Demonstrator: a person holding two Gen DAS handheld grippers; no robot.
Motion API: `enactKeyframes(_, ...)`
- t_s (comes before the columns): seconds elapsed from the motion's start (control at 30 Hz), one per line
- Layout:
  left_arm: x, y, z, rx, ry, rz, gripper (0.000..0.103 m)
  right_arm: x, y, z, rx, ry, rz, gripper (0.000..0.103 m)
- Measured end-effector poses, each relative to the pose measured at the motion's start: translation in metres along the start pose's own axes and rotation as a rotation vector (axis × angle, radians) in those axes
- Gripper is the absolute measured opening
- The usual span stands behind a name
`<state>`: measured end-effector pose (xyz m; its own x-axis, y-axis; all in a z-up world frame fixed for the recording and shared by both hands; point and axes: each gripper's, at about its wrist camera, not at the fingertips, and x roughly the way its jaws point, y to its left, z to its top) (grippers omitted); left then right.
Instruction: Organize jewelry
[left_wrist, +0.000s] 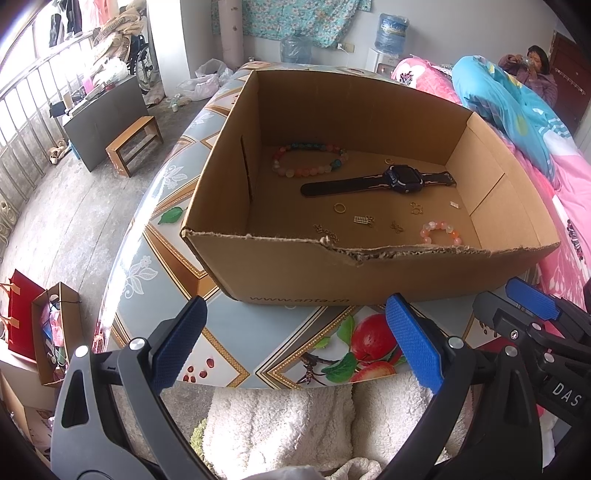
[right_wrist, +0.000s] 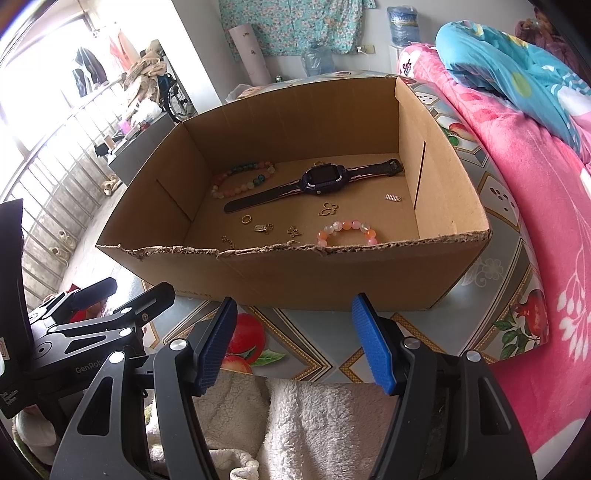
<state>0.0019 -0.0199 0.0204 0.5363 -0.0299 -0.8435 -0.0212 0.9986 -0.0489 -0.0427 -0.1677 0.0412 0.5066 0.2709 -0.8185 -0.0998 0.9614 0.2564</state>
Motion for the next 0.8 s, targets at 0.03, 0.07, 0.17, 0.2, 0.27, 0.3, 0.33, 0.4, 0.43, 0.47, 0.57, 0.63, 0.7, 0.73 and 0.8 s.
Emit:
enactKeyframes(0.03,0.0000,-0.0001,0.0001,-0.001,0.000,0.000,0.094,-0.0001,0.0000,0.0000,0.000,-0.001,0.000,0.063)
enactKeyframes(0.07,-0.0001,-0.0001,0.0001,-0.001,-0.001,0.000,0.094,0.0000,0.0000,0.0000,0.000,-0.001,0.000,0.063)
enactKeyframes(0.17,0.0001,-0.0002,0.0002,-0.001,0.000,-0.001,0.094,0.0000,0.0000,0.0001,0.000,0.000,-0.001,0.063)
enactKeyframes(0.2,0.0000,-0.0002,0.0001,-0.002,0.000,0.000,0.094,0.0006,0.0000,0.0001,-0.001,0.000,-0.001,0.063)
enactKeyframes(0.27,0.0000,-0.0001,0.0002,-0.001,-0.001,-0.001,0.094,0.0005,-0.0001,0.0002,-0.002,0.001,-0.001,0.063)
enactKeyframes(0.3,0.0000,-0.0002,0.0002,-0.001,-0.001,0.000,0.094,0.0006,0.0001,0.0000,-0.001,0.000,-0.002,0.063)
enactKeyframes(0.33,0.0001,-0.0001,0.0002,0.000,0.000,0.000,0.094,0.0006,0.0001,0.0000,0.000,0.000,-0.002,0.063)
enactKeyframes(0.4,0.0001,0.0000,0.0002,0.000,0.002,-0.001,0.094,0.0005,0.0001,-0.0001,0.001,0.000,-0.001,0.063)
enactKeyframes(0.43,0.0003,-0.0002,0.0004,-0.001,0.002,-0.001,0.094,0.0004,0.0000,0.0001,0.001,0.000,-0.002,0.063)
enactKeyframes(0.47,0.0000,-0.0001,0.0004,-0.001,0.002,-0.001,0.094,0.0008,-0.0004,0.0001,0.001,0.000,-0.002,0.063)
enactKeyframes(0.57,0.0003,-0.0003,0.0005,-0.001,0.002,-0.001,0.094,0.0008,-0.0013,0.0005,0.002,0.000,-0.003,0.063)
enactKeyframes(0.63,0.0002,-0.0003,0.0004,-0.001,0.001,-0.001,0.094,0.0009,-0.0013,0.0006,0.002,0.000,-0.003,0.063)
enactKeyframes(0.7,0.0004,-0.0002,0.0006,-0.001,0.002,-0.001,0.094,0.0009,-0.0016,0.0007,0.002,0.001,-0.003,0.063)
enactKeyframes(0.73,0.0003,-0.0001,0.0006,-0.001,0.002,-0.002,0.094,0.0009,-0.0013,0.0006,0.002,0.001,-0.002,0.063)
enactKeyframes(0.8,0.0003,-0.0001,0.0007,-0.001,0.002,-0.001,0.094,0.0008,-0.0015,0.0007,0.003,0.001,-0.002,0.063)
